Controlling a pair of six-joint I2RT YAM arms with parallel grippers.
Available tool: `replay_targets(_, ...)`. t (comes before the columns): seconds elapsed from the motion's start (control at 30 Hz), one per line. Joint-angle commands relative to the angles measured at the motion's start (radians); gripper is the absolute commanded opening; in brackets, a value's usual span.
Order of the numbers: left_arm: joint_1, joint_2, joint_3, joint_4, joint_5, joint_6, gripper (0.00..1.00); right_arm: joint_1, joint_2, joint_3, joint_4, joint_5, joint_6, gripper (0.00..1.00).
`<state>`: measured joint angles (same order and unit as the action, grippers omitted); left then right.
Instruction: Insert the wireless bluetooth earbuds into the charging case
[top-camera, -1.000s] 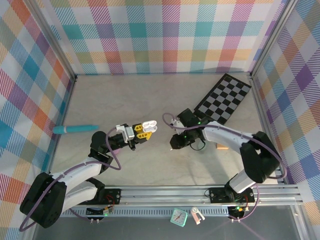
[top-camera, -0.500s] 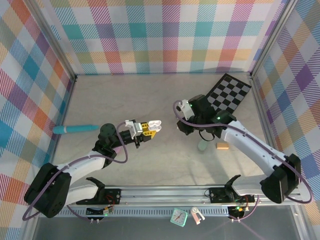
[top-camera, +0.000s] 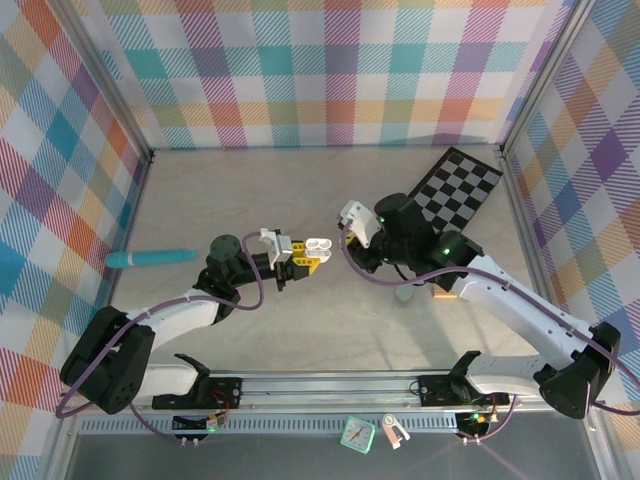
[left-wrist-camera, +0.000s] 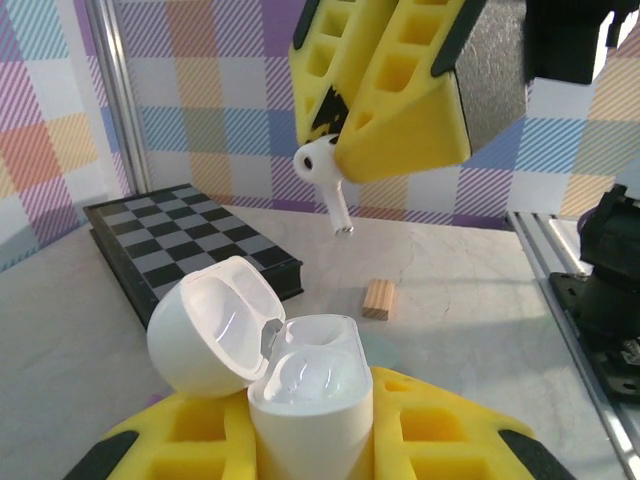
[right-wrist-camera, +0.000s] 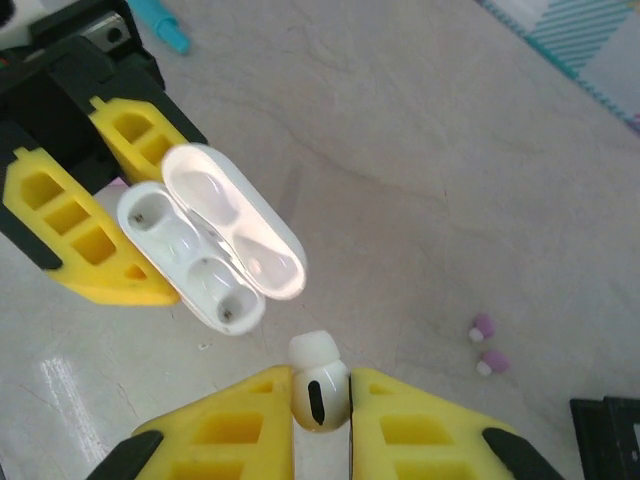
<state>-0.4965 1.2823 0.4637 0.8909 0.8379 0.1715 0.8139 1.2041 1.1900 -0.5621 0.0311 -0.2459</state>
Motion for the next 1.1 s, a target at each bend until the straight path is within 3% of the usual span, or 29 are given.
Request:
replay_targets(0.0, -0.013, 0.008, 0.03, -0.014, 0.063, -0.015, 0.13, 0.034, 0.025, 0.039, 0.035, 0.036, -0.08, 0.19)
replay_targets(1.07, -0.017, -0.033, 0.018, -0.001, 0.039, -0.006, 0.13, 0.065, 0.098, 0.043, -0.01, -0.004, -0.131, 0.19)
